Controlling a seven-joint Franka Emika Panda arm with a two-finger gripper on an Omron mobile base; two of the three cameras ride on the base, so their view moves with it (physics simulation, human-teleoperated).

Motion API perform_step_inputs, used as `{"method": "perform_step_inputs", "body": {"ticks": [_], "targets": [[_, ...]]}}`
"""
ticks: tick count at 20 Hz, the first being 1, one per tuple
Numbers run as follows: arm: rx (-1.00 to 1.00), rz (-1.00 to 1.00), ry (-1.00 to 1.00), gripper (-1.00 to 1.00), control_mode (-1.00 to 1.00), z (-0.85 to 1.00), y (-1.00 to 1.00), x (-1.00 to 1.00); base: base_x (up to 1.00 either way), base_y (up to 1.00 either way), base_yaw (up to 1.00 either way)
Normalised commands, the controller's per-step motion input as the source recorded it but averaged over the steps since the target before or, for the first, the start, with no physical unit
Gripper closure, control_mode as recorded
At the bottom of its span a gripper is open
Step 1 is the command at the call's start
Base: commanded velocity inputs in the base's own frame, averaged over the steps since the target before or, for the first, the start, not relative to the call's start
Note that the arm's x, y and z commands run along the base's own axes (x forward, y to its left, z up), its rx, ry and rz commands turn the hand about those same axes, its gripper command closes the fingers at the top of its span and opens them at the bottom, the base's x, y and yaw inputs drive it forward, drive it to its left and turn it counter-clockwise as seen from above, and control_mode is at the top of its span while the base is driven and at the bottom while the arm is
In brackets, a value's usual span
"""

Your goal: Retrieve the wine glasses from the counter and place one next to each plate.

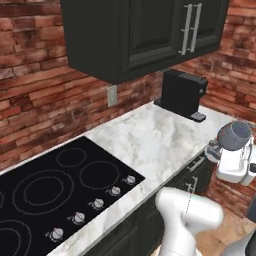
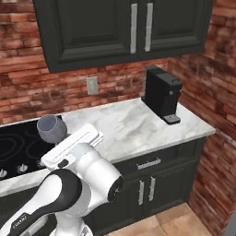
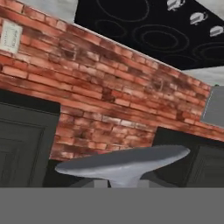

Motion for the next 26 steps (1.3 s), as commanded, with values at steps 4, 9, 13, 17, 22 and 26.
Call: {"method": "perform_step_inputs", "body": {"ticks": [4, 9, 13, 17, 22, 26], "targets": [[0.00, 0.00, 0.00, 1.00, 1.00, 0.00, 0.00, 0.00, 0.00, 0.07, 0.98], [0.00, 0.00, 0.00, 1.00, 1.00, 0.00, 0.00, 0.00, 0.00, 0.00, 1.00], [0.00, 0.00, 0.00, 1.00, 1.00, 0.00, 0.00, 0.00, 0.00, 0.00, 1.00], [0.00, 0.00, 0.00, 1.00, 1.00, 0.00, 0.00, 0.00, 0.00, 0.23, 0.96], [0.00, 0.00, 0.00, 1.00, 1.00, 0.00, 0.00, 0.00, 0.00, 0.50, 0.90], [0.00, 0.00, 0.00, 1.00, 1.00, 0.00, 0.00, 0.00, 0.00, 0.41, 0.91]]}}
